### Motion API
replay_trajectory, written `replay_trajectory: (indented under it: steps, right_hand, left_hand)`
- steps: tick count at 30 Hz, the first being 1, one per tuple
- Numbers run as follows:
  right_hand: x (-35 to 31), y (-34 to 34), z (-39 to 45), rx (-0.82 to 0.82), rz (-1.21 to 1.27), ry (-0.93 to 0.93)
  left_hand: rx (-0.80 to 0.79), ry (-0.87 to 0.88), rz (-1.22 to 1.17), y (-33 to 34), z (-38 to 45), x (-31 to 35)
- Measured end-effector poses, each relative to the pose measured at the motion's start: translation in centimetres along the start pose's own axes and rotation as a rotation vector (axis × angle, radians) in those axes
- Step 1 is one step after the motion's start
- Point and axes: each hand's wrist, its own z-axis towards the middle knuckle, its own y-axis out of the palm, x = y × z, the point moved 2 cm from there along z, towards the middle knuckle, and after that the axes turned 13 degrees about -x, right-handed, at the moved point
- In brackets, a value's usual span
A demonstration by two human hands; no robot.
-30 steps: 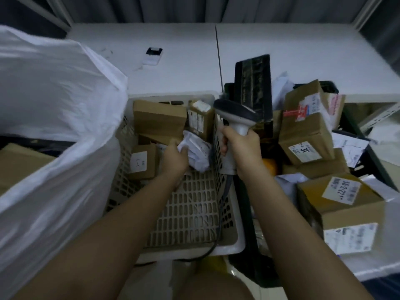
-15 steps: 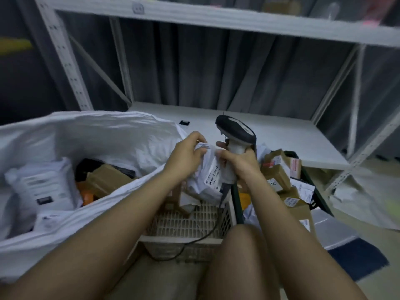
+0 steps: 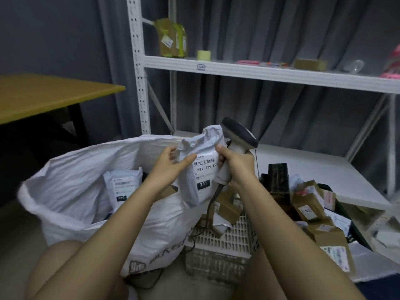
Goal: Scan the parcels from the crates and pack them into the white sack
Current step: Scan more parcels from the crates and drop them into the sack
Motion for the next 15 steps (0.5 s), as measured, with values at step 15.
replay_trajectory:
  steps: [15]
  right_hand:
    - [0.1,4.5,-4.7,-0.204,-0.378,-0.075]
  left_hand:
    - [0.348,-0.032,-0.017,-8.9,2.0,0.4]
